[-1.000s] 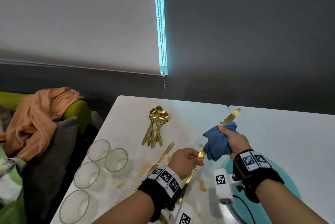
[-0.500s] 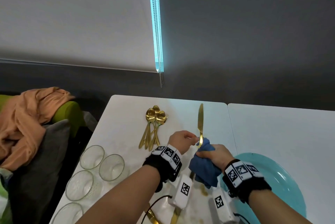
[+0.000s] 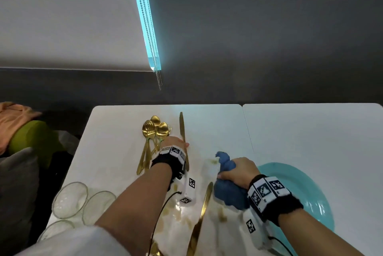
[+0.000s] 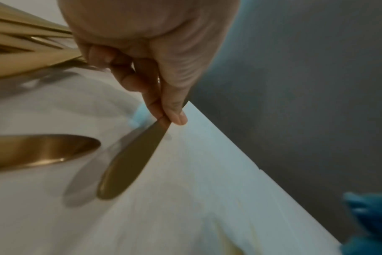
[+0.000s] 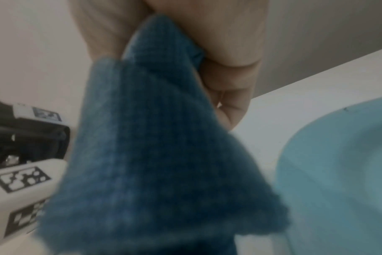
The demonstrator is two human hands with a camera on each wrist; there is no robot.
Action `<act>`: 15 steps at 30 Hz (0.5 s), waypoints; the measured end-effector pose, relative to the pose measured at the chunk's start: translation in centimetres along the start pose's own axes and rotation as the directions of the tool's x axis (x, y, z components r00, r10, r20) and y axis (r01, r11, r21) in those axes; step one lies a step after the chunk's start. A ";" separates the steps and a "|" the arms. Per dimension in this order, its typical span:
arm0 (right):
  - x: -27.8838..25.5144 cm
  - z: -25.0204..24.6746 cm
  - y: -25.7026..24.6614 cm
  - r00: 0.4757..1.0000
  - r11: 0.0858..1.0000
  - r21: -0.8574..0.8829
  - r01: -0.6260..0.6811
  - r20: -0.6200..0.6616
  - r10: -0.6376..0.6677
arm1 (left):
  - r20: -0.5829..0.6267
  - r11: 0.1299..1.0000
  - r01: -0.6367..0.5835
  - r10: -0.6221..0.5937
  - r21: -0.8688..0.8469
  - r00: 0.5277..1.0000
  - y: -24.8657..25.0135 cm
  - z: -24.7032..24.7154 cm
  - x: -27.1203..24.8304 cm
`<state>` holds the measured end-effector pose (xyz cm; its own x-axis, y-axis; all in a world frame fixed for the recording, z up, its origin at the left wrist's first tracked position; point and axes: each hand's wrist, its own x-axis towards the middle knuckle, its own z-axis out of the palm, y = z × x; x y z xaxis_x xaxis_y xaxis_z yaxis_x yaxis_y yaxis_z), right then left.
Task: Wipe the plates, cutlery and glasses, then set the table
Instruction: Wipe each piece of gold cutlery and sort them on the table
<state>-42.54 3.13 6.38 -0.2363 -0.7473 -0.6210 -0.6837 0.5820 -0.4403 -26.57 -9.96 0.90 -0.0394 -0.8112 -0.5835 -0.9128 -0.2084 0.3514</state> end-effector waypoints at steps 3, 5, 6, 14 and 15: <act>0.4 -1.2 0.6 0.999 0.998 0.053 -0.028 -0.039 0.030 | -0.013 0.989 0.065 -0.064 0.131 0.998 0.1 0.4 1.4; 0.5 -1.6 1.1 0.998 0.993 0.114 -0.032 -0.058 0.039 | -0.047 0.991 0.085 -0.080 0.100 0.996 0.1 0.7 2.3; 0.5 -1.7 1.3 0.997 0.991 0.132 -0.032 -0.065 0.041 | -0.080 0.992 0.090 -0.083 0.094 0.993 0.0 0.7 2.5; -0.3 -1.6 1.5 0.998 0.991 0.135 0.002 -0.065 0.006 | -0.131 0.996 0.087 -0.083 0.028 0.988 -1.2 0.5 -0.7; -0.4 -1.5 1.5 0.998 0.991 0.134 0.015 -0.064 -0.007 | -0.113 0.998 0.060 -0.057 0.019 0.992 -1.5 0.4 -1.5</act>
<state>-44.50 3.82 7.01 -0.2755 -0.7703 -0.5751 -0.5888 0.6081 -0.5325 -25.30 -8.19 0.97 0.0594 -0.8545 -0.5160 -0.9210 -0.2463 0.3019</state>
